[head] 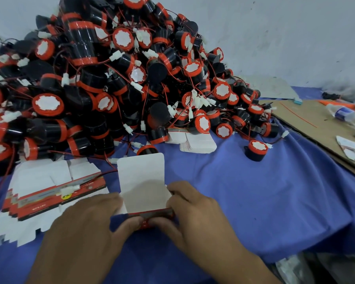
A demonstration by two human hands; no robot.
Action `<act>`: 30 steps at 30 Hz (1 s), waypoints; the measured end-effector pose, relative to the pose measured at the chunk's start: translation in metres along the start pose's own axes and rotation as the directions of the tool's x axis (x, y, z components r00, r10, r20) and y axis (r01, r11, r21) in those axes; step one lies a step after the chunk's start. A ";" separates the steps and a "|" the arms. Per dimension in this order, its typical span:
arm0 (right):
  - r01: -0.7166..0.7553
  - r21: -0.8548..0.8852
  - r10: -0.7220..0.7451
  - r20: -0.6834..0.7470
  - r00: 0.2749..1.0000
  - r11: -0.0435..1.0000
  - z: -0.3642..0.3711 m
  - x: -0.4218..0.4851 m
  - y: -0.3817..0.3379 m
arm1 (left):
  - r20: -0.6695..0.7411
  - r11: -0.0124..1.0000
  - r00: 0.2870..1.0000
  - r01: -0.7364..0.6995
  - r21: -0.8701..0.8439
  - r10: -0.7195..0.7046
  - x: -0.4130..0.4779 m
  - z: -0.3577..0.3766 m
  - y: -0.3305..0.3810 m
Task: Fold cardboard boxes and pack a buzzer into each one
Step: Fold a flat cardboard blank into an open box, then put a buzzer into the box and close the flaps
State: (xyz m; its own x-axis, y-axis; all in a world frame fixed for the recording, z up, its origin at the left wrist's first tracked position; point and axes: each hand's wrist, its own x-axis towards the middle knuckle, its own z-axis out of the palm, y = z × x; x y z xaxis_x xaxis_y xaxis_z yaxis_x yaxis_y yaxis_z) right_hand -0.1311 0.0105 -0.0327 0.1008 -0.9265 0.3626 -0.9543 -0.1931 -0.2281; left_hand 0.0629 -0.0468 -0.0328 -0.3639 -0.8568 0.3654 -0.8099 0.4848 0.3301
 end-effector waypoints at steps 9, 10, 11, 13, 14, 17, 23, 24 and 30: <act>-0.238 0.425 0.300 -0.085 0.950 0.873 -0.002 0.028 0.037 | 0.213 0.897 0.968 0.207 -0.390 -0.131 0.006 0.001 -0.011; -0.263 0.416 0.331 -0.100 0.938 0.870 -0.001 0.035 0.044 | 0.210 0.903 0.971 0.190 -0.385 -0.115 0.000 0.000 -0.012; -0.274 0.401 0.339 -0.100 0.935 0.874 0.000 0.044 0.049 | 0.207 0.910 0.973 0.174 -0.377 -0.100 0.004 0.001 -0.011; -0.274 0.397 0.310 -0.028 0.950 0.876 0.003 0.063 0.054 | 0.196 0.928 0.978 0.138 -0.347 -0.072 0.005 0.003 -0.013; -0.268 0.393 0.275 0.038 0.961 0.880 0.003 0.073 0.055 | 0.195 0.933 0.978 0.132 -0.336 -0.068 0.008 0.004 -0.015; -0.171 0.267 0.096 0.272 0.957 0.949 0.004 0.109 0.051 | 0.195 0.933 0.975 0.167 -0.319 -0.107 0.011 0.002 -0.022; -0.151 0.218 0.019 0.509 0.861 0.964 0.001 0.145 0.042 | 0.211 0.927 0.968 0.201 -0.318 -0.137 0.016 -0.005 -0.037; -0.177 0.226 0.047 0.486 0.873 0.958 0.003 0.145 0.042 | 0.206 0.927 0.969 0.196 -0.319 -0.134 0.016 -0.005 -0.038; -0.336 0.459 0.243 0.251 0.937 0.823 0.013 0.124 0.050 | 0.225 0.947 0.972 0.134 -0.291 -0.069 0.014 -0.004 -0.037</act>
State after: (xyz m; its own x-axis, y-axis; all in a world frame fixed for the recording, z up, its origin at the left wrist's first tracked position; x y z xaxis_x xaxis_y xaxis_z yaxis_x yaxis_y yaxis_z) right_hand -0.1629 -0.1179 -0.0108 -0.0665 -0.9961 0.0574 -0.6898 0.0044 -0.7240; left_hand 0.0899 -0.0761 -0.0368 -0.4017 -0.9056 0.1363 -0.6824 0.3953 0.6149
